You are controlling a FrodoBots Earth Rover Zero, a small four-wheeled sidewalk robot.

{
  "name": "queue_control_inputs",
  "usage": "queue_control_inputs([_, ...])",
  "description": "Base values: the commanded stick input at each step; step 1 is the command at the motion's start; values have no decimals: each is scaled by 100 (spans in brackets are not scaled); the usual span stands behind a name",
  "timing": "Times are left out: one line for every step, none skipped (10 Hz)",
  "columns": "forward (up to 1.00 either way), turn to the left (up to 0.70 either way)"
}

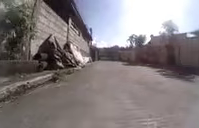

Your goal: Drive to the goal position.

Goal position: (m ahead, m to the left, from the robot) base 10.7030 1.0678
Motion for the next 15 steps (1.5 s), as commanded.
queue_control_inputs([85,0])
queue_control_inputs([85,0])
queue_control_inputs([85,0])
queue_control_inputs([85,0])
queue_control_inputs([85,0])
queue_control_inputs([85,0])
queue_control_inputs([85,0])
queue_control_inputs([85,0])
queue_control_inputs([85,0])
queue_control_inputs([85,0])
queue_control_inputs([85,0])
queue_control_inputs([85,0])
queue_control_inputs([85,0])
queue_control_inputs([85,0])
queue_control_inputs([85,0])
